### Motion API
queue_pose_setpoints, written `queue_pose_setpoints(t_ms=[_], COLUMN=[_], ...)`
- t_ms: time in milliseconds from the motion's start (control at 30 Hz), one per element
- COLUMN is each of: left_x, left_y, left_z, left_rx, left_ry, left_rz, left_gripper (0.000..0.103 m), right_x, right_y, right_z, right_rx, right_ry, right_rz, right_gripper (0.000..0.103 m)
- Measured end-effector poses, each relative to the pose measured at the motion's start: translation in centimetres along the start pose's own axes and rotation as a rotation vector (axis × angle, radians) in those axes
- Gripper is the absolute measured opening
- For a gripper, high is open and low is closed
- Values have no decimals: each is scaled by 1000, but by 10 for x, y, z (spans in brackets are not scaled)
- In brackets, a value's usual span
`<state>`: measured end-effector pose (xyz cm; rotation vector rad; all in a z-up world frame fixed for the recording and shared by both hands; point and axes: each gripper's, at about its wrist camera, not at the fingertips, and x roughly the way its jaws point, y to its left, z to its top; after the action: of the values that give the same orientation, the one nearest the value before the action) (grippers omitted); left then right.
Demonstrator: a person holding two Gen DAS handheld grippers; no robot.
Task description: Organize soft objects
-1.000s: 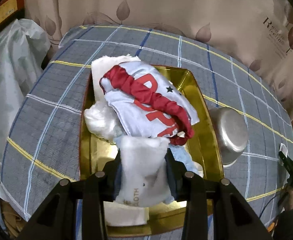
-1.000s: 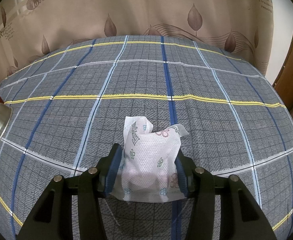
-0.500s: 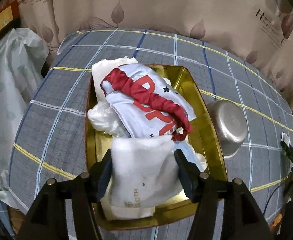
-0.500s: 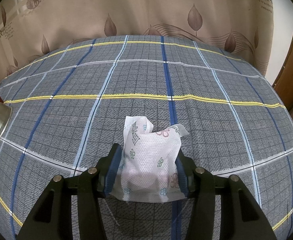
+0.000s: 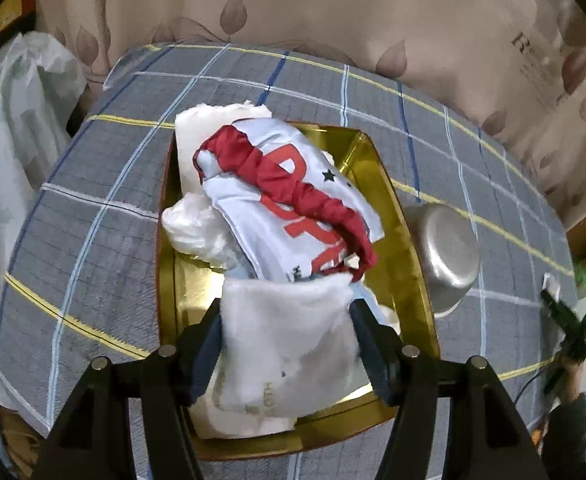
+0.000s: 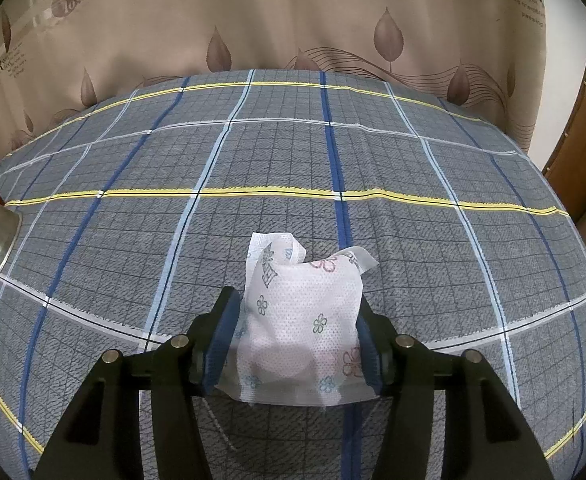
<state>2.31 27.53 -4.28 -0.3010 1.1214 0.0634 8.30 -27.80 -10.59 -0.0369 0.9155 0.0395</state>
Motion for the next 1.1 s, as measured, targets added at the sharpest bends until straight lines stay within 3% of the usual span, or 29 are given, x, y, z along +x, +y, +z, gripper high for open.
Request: queue_pose_setpoints(t_ms=[200, 500, 600, 933, 1000, 1100], left_x=[-5, -27, -39, -63, -67, -70], left_y=[6, 0, -3, -8, -8, -4], left_z=[7, 10, 5, -21, -26, -33], left_rx=[-41, -25, -28, -50, -58, -87], left_ry=[-10, -54, -110, -184, -219, -242], left_rz=[-30, -43, -11, 119, 144, 152], left_gripper=[63, 64, 64, 64, 64, 64], right_x=[1, 1, 1, 2, 1, -1], right_y=[-1, -2, -2, -2, -1, 4], right_z=[0, -1, -1, -1, 0, 1], right_rx=[3, 7, 9, 11, 11, 11], right_ry=[1, 1, 1, 1, 2, 5], right_rz=[-8, -11, -10, -11, -18, -14], right_gripper=[55, 58, 58, 58, 55, 41])
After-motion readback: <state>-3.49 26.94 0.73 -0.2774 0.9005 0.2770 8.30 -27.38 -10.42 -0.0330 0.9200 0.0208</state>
